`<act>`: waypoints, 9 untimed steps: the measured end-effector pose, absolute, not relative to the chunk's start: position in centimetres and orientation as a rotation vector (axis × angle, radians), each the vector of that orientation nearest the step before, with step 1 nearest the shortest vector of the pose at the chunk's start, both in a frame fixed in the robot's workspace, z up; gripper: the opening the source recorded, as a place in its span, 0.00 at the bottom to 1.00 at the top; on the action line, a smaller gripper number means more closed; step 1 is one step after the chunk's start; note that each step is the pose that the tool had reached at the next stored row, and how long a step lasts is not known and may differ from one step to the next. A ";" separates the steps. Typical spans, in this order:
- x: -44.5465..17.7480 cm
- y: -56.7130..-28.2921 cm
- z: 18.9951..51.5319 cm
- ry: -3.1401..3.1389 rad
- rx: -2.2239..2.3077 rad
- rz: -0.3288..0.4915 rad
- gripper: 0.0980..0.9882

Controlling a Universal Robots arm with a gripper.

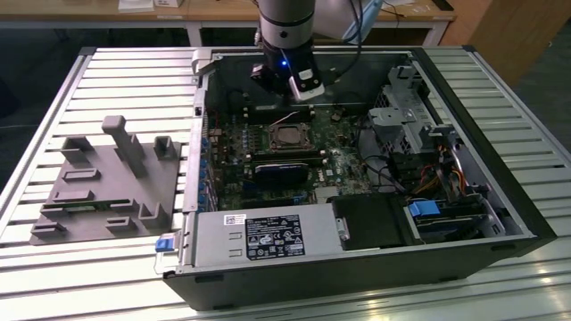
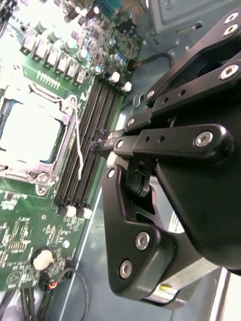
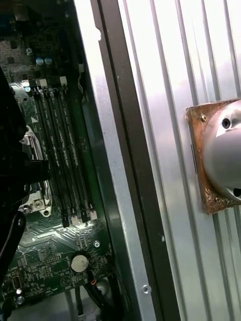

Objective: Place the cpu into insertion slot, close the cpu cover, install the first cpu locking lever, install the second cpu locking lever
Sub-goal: 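Install the first cpu locking lever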

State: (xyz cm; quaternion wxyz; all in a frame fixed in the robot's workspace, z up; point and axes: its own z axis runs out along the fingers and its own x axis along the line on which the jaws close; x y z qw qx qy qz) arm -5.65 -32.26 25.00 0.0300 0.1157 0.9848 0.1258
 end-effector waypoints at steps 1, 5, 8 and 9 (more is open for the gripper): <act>-5.8 -32.3 25.0 3.025 0.353 0.386 0.00; -6.2 -32.3 24.8 2.984 0.340 0.381 0.00; -6.4 -32.3 24.6 2.958 0.333 0.380 0.00; -6.4 -32.3 24.6 2.950 0.330 0.381 0.00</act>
